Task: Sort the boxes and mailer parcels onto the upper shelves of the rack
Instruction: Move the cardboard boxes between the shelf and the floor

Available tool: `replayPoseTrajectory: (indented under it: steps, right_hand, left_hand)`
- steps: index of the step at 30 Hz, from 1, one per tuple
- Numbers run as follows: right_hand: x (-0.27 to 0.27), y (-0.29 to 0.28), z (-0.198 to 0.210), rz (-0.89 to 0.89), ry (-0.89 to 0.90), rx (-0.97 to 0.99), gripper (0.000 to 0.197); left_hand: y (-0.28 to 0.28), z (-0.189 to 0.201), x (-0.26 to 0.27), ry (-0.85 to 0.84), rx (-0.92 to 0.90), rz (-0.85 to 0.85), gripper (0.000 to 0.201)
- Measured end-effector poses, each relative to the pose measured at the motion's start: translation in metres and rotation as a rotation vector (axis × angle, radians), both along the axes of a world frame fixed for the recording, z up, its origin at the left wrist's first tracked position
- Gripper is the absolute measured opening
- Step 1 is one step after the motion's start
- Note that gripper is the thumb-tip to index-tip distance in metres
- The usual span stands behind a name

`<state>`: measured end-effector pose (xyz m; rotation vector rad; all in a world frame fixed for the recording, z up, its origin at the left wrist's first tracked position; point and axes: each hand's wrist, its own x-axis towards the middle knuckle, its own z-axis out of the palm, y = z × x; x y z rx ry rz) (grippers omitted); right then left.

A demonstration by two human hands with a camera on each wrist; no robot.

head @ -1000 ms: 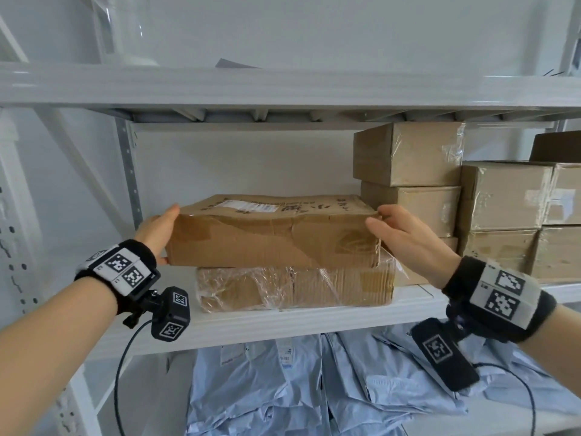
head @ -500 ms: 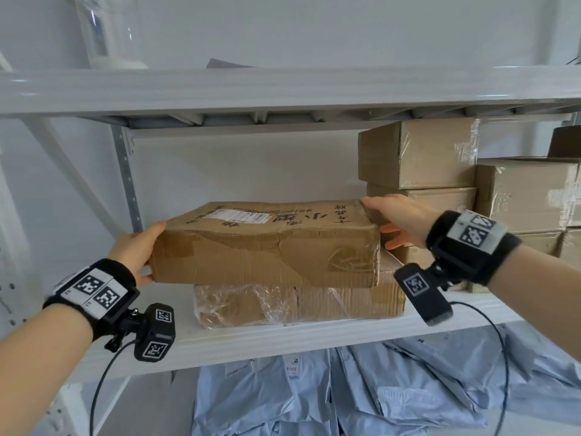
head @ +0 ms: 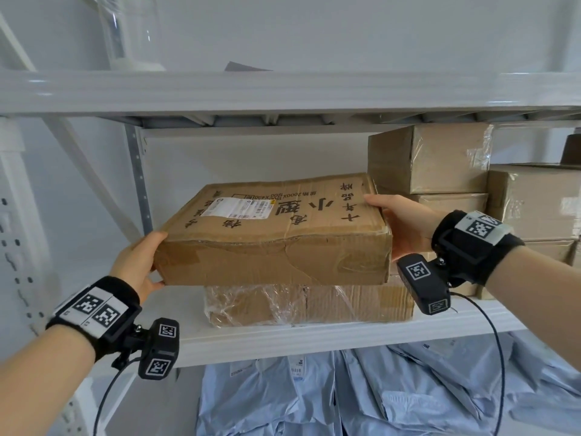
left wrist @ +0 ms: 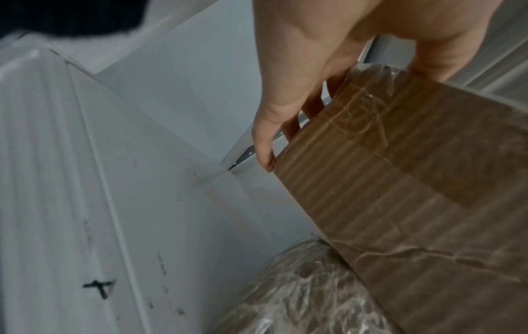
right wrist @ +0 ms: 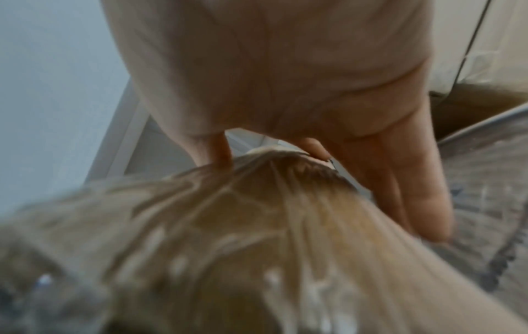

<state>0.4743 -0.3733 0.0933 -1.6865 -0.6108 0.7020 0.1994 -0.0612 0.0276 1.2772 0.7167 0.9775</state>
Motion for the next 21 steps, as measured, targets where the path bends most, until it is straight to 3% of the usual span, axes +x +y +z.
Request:
replayPoseTrajectory:
  steps: [4,8,11,14,17,19,21]
  right_hand:
    - [-0.012,-0.006,0.004,-0.011,-0.08,0.037,0.056]
    - [-0.032,-0.017,0.007,0.0,-0.155,0.085,0.043]
    - [-0.05,-0.025,0.006,0.02,-0.206,0.102,0.046]
    - [-0.071,-0.034,-0.002,0.013,-0.247,0.112,0.051]
    - [-0.096,-0.042,-0.015,0.028,-0.319,0.1,0.068]
    - [-0.116,-0.05,-0.028,0.052,-0.349,0.102,0.081]
    - [-0.136,-0.059,-0.043,0.079,-0.39,0.101,0.09]
  left_hand:
    - [-0.002,-0.004,-0.011,-0.061,-0.091,-0.072,0.002]
    - [-0.01,-0.011,-0.029,-0.119,-0.121,-0.147,0.006]
    - [-0.019,-0.024,-0.044,-0.125,-0.151,-0.146,0.005]
    - [-0.03,-0.047,-0.062,-0.085,-0.18,-0.114,0.035]
    - [-0.043,-0.078,-0.082,-0.045,-0.216,-0.131,0.058]
    - [-0.051,-0.102,-0.093,-0.005,-0.236,-0.144,0.066]
    - [-0.06,-0.127,-0.103,0.022,-0.269,-0.168,0.061]
